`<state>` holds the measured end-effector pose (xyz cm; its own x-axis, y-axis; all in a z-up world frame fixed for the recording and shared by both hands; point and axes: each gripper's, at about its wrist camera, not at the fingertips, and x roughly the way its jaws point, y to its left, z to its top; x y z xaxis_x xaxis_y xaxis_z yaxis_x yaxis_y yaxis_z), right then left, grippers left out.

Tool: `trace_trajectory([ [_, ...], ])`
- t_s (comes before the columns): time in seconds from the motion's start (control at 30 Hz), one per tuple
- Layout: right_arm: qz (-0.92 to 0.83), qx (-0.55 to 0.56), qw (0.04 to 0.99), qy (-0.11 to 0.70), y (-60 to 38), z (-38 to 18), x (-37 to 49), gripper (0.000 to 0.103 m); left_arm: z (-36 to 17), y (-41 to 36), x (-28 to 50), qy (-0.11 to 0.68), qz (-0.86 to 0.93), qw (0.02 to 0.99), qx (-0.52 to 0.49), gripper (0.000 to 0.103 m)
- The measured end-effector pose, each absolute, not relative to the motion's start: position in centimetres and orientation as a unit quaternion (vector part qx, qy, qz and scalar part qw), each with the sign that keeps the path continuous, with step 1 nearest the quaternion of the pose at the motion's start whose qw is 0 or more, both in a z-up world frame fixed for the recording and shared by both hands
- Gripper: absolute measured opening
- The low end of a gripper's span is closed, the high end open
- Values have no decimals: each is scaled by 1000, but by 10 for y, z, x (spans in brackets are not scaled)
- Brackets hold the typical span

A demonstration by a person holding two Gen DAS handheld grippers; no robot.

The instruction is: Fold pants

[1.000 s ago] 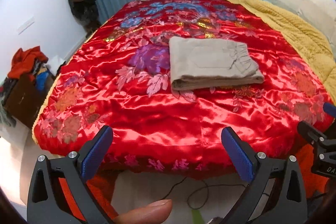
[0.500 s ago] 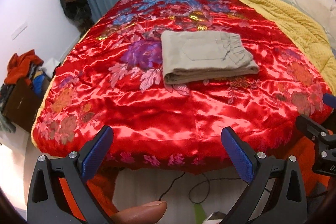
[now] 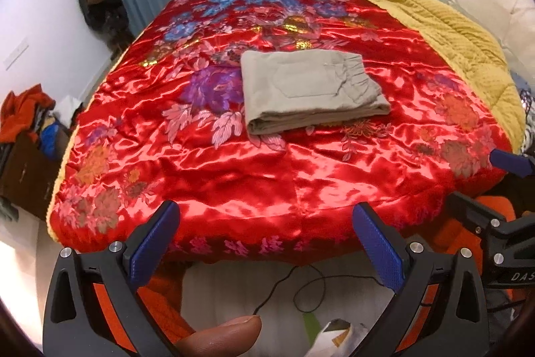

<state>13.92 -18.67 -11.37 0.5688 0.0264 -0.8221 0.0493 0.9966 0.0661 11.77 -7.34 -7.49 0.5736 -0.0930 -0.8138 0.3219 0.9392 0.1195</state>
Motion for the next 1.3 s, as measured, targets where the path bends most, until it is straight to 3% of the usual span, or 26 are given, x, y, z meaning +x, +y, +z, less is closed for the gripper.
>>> trace_trajectory([
  [1.3, -26, 34, 893, 449, -199, -101, 139, 102, -78, -75, 126, 450, -88, 880, 124, 102],
])
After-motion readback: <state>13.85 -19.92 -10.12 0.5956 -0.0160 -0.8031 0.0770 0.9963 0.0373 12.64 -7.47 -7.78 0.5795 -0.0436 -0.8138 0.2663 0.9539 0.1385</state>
